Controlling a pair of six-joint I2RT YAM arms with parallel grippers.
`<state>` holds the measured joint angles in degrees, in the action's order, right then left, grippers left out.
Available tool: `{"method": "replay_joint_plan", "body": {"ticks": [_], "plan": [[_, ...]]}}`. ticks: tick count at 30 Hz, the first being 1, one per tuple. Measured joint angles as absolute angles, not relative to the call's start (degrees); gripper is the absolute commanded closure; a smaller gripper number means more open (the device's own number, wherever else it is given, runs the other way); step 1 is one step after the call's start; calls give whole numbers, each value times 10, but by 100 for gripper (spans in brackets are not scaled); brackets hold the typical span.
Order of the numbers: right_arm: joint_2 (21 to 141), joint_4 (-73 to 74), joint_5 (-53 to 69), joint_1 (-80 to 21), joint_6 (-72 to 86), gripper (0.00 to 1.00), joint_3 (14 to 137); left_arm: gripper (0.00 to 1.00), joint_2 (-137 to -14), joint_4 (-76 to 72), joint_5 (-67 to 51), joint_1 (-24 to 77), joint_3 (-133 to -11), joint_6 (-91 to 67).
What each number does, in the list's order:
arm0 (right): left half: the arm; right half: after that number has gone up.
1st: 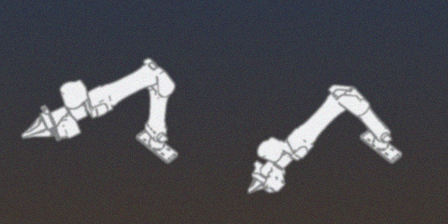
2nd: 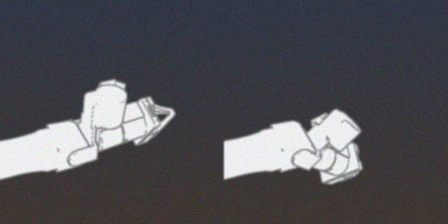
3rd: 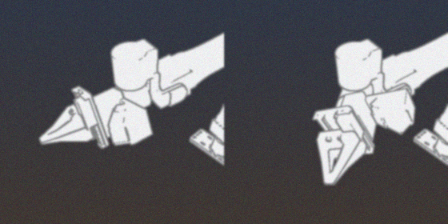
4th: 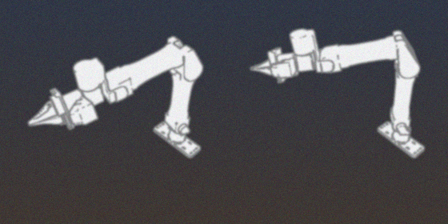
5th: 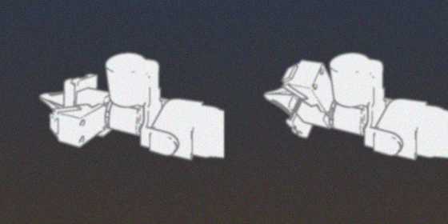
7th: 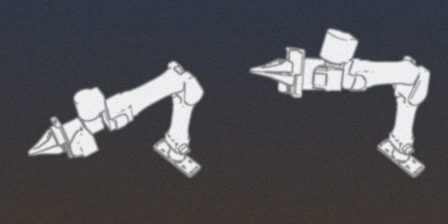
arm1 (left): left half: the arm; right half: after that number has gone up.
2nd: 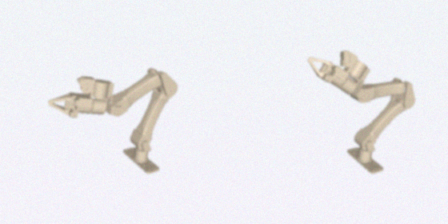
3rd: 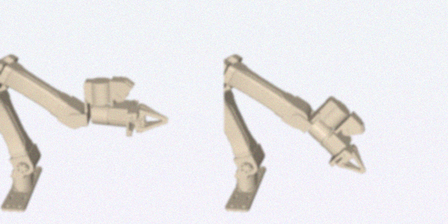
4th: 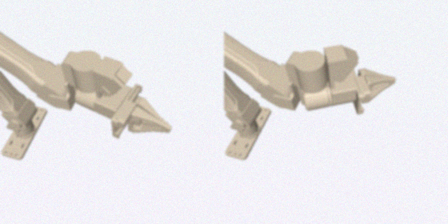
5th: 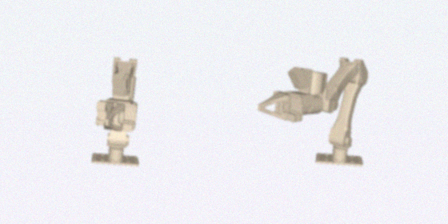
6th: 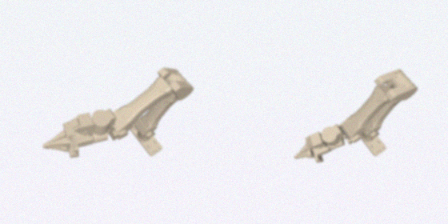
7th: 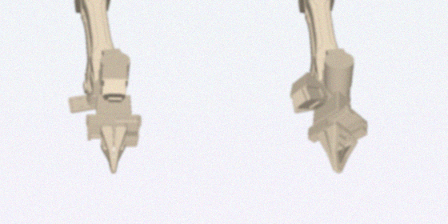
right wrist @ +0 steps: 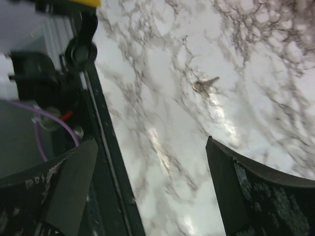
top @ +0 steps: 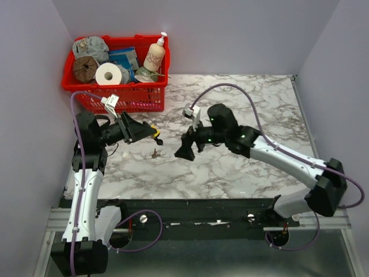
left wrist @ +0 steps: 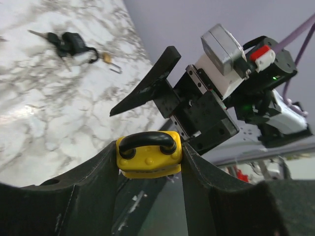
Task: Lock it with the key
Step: Adjust the lock.
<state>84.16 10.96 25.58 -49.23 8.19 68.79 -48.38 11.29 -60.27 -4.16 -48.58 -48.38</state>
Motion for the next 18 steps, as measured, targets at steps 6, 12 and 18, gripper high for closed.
{"method": "replay_joint_plan", "body": {"ticks": [6,12,18], "plan": [[653,160,285,-482,-130,0,599,100,-477,-24,-690,-39,-462,-613],[564,59,332,-493,-215,0,549,100,-462,-88,-751,-9,-462,-665],[595,-15,316,-561,-260,0,548,100,-461,-93,-784,44,-462,-672]]}}
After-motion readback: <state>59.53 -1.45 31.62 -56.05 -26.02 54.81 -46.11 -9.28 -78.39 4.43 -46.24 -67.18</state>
